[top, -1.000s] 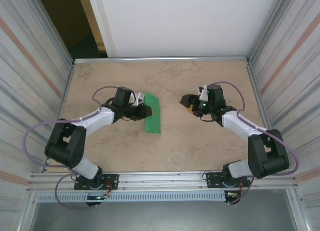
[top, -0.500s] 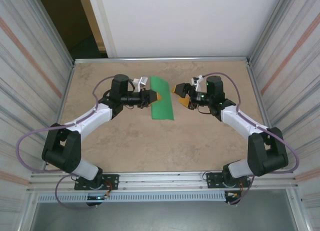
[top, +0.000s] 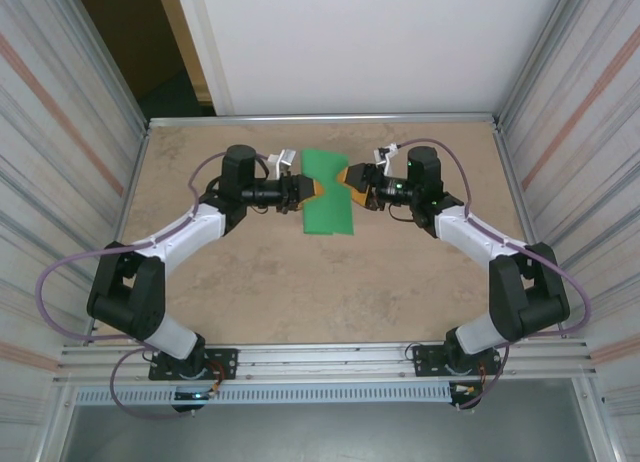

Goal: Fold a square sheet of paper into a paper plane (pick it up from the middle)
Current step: First fold in half a square sheet of paper at the center of the table.

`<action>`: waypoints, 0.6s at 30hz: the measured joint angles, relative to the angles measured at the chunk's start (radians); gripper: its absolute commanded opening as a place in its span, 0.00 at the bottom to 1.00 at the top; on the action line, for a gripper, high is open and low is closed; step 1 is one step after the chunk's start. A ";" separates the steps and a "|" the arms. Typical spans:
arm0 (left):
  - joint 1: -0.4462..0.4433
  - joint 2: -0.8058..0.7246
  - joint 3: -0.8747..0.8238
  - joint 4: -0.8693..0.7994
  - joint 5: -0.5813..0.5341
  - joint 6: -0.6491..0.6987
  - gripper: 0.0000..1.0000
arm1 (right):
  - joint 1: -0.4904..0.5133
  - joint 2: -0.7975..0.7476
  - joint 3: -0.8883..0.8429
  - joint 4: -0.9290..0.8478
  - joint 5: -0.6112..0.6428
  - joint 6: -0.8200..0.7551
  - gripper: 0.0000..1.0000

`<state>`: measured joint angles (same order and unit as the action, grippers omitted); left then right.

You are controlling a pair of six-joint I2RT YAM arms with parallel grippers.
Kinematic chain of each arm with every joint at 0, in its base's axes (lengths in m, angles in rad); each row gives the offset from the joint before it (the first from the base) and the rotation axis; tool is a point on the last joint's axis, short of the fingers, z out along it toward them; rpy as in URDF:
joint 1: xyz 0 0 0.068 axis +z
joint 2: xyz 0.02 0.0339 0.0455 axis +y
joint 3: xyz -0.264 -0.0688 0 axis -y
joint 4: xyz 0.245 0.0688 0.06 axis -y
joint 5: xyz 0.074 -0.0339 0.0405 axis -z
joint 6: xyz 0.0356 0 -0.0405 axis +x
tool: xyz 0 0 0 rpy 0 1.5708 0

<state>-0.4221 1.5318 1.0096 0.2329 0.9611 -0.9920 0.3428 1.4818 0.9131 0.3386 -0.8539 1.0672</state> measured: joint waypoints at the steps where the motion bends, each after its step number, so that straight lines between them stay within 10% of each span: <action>1: 0.002 0.002 0.000 0.000 0.000 0.000 0.23 | -0.005 -0.004 -0.002 -0.002 0.000 -0.002 0.55; 12: 0.004 0.038 0.000 -0.024 0.000 0.012 0.25 | -0.009 -0.025 -0.003 -0.058 0.005 -0.037 0.14; 18: 0.004 0.046 0.000 -0.089 -0.023 0.062 0.55 | -0.003 -0.025 0.019 -0.185 0.049 -0.100 0.00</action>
<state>-0.4179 1.5780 1.0092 0.1444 0.9379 -0.9302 0.3393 1.4567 0.9321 0.1535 -0.8047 0.9676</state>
